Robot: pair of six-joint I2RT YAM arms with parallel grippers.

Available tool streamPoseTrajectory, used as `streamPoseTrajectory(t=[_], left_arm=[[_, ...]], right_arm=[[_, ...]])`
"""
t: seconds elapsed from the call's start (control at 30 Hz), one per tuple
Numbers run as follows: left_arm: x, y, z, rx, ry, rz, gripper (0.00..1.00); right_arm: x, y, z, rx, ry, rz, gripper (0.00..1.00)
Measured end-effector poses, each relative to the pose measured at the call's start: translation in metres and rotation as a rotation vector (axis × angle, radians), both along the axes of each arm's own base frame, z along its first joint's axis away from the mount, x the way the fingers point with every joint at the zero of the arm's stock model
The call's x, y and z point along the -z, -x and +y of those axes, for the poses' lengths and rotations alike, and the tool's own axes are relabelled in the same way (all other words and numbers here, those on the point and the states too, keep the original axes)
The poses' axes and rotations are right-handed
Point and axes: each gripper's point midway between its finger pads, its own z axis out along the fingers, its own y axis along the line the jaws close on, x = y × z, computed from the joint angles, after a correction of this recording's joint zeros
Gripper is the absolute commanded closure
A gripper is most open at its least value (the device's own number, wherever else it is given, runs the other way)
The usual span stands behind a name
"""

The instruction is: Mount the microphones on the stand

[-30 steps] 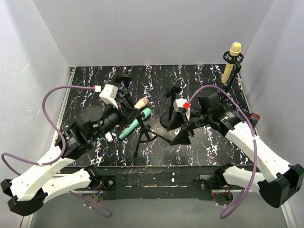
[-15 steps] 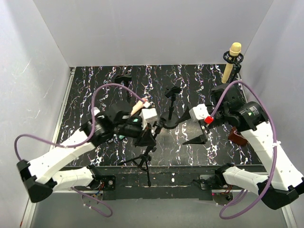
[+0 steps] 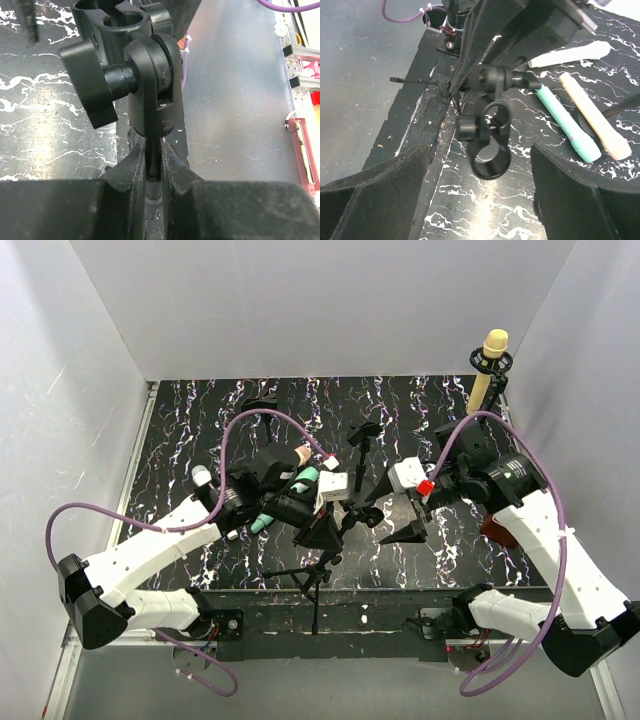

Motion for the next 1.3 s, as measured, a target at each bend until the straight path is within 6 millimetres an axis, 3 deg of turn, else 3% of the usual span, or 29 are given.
streamPoseTrajectory(t=[0.33, 0.6, 0.77, 0.9, 1.13, 1.3], left_arm=[[-0.002, -0.001, -0.003, 0.015, 0.020, -0.018, 1.00], [0.033, -0.030, 0.006, -0.083, 0.000, -0.219, 1.00], [0.056, -0.044, 0.007, -0.128, 0.026, -0.322, 1.00], [0.054, -0.056, -0.003, -0.154, 0.079, -0.381, 1.00], [0.039, -0.087, -0.027, -0.183, 0.209, -0.415, 1.00], [0.055, -0.118, -0.025, -0.236, 0.247, -0.352, 1.00]], right_arm=[[0.004, -0.011, 0.013, 0.016, 0.008, 0.057, 0.15], [0.013, -0.018, 0.014, 0.052, 0.074, 0.049, 0.08], [-0.009, -0.044, 0.004, 0.185, 0.073, 0.041, 0.08], [-0.021, -0.061, -0.009, 0.288, 0.061, 0.041, 0.08], [-0.018, -0.061, -0.028, 0.381, 0.047, 0.096, 0.08], [-0.010, -0.055, -0.038, 0.424, 0.032, 0.135, 0.08]])
